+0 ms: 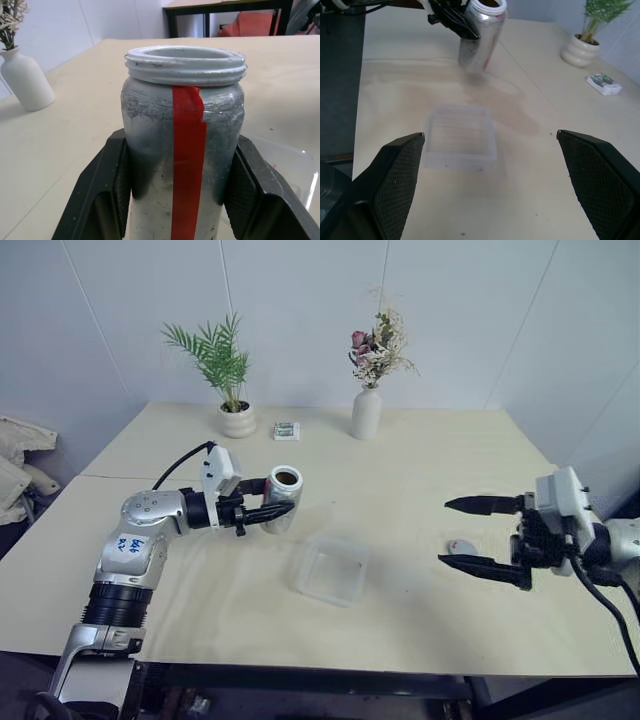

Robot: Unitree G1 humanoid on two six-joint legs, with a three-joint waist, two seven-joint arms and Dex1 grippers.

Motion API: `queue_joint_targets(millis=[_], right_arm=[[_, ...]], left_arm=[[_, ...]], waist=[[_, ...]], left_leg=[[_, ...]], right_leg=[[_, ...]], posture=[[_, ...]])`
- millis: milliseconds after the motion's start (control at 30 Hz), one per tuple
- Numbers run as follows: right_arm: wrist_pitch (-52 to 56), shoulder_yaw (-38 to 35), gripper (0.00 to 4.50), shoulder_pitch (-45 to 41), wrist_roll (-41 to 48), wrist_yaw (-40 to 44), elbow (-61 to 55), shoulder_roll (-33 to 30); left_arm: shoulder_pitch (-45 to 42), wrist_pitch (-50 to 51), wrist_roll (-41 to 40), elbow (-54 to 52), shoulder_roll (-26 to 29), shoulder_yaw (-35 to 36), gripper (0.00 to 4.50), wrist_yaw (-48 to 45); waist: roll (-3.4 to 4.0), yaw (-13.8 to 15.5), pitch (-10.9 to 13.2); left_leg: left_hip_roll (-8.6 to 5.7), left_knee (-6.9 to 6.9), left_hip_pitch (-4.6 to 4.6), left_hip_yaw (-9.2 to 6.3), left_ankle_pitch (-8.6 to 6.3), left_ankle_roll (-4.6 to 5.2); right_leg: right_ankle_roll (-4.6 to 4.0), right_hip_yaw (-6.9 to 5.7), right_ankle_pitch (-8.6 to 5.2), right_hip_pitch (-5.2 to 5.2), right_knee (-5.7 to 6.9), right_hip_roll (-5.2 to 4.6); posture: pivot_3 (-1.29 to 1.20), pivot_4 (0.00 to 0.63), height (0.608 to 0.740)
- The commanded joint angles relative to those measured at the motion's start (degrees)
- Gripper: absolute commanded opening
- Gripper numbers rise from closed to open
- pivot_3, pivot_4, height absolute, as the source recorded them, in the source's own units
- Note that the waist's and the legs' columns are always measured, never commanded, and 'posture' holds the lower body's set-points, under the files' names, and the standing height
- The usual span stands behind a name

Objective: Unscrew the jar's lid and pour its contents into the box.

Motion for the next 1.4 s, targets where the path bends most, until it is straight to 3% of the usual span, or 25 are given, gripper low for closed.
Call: queue_joint_targets(millis=[33,200,400,600,767,867,900,1067,1233,1300,1400], right_arm=[[-1.1,-7.6,4.47,3.0,0.5,-0.2,-1.4,-1.3],[-0.7,-5.9,4.47,4.5,1.2,-3.8,-4.1,1.6],[-0.2,-3.6,4.47,4.7,1.9,-7.8,-5.6,5.4],[-0.5,-2.1,4.47,4.5,2.0,-10.6,-5.2,7.9],[-1.5,-1.4,4.47,3.9,1.1,-12.2,-4.2,9.4],[-2.0,-0.4,4.47,2.1,0.9,-14.2,-3.2,11.2],[-2.2,-0.1,4.47,1.4,0.9,-14.6,-2.7,11.7],[-3.3,1.8,4.47,-1.1,0.3,-16.5,-1.3,13.7],[-5.1,3.3,4.47,-1.8,-0.6,-17.6,-0.7,16.5],[-5.5,3.7,4.47,-2.4,-0.8,-18.1,0.0,17.0],[-6.6,4.6,4.47,-4.0,-1.4,-18.4,1.6,17.8]], left_arm=[[-0.7,-2.8,0.1,0.9,1.2,0.9,2.05,-2.3],[-2.8,-8.1,2.6,3.3,-1.1,-0.4,2.05,-1.5],[-7.3,-31.6,15.4,9.7,-4.9,-3.8,2.05,7.1],[-18.9,-61.4,40.6,21.4,-1.9,-10.9,2.05,26.5],[-25.4,-80.8,67.2,21.3,2.2,-16.7,2.05,50.4],[-26.7,-79.6,91.3,13.3,6.2,-25.3,2.05,77.7],[-27.6,-78.7,96.1,13.5,6.6,-28.8,2.05,82.6],[-32.1,-71.0,110.1,15.1,6.9,-40.5,2.05,101.6],[-34.8,-68.1,111.3,19.2,5.5,-45.1,2.05,99.4],[-35.5,-68.5,111.0,18.4,6.8,-45.8,2.05,103.0],[-36.5,-67.6,109.8,21.2,7.7,-45.8,2.05,98.1]], waist=[[0.0,-0.1,0.0],[-0.01,-0.2,0.0],[-0.03,0.0,0.0],[-0.09,-0.1,0.0],[-0.08,-0.1,0.0],[-0.09,-0.2,0.0],[-0.1,-0.1,0.1],[-0.13,0.0,0.1],[-0.15,-0.1,0.1],[-0.15,-0.3,0.1],[-0.15,-0.2,0.1]], left_leg=[[0.0,0.0,0.0,0.01,0.0,0.0],[0.03,0.09,0.08,0.08,0.02,-0.01],[0.01,0.35,0.07,0.07,0.07,0.0],[-0.04,0.48,0.06,0.07,0.02,0.09],[-0.08,0.42,0.05,0.09,-0.12,0.21],[-0.1,0.43,0.04,0.11,-0.19,0.25],[-0.11,0.43,0.03,0.12,-0.21,0.25],[-0.17,0.5,-0.02,0.11,-0.22,0.27],[-0.17,0.57,-0.07,0.11,-0.26,0.34],[-0.17,0.56,-0.06,0.13,-0.28,0.37],[-0.15,0.58,-0.05,0.14,-0.3,0.37]], right_leg=[[0.0,0.0,0.0,0.0,0.0,0.0],[-0.02,0.02,0.01,0.02,0.06,0.0],[0.05,0.03,0.07,0.21,-0.02,0.0],[0.19,0.03,0.15,0.34,-0.15,-0.03],[0.36,0.06,0.24,0.38,-0.29,-0.08],[0.41,0.07,0.25,0.39,-0.33,-0.11],[0.43,0.08,0.24,0.39,-0.33,-0.12],[0.51,0.07,0.24,0.39,-0.31,-0.13],[0.55,0.06,0.23,0.39,-0.31,-0.13],[0.55,0.06,0.23,0.39,-0.3,-0.13],[0.55,0.06,0.23,0.38,-0.27,-0.13]], posture=[[0.0,0.15,0.74],[0.0,0.15,0.74],[0.0,0.15,0.74],[0.0,0.15,0.74],[0.0,0.15,0.74],[0.0,0.15,0.74],[0.0,0.15,0.74],[0.0,0.15,0.74],[0.0,0.15,0.74],[0.0,0.15,0.74],[0.0,0.15,0.74]])
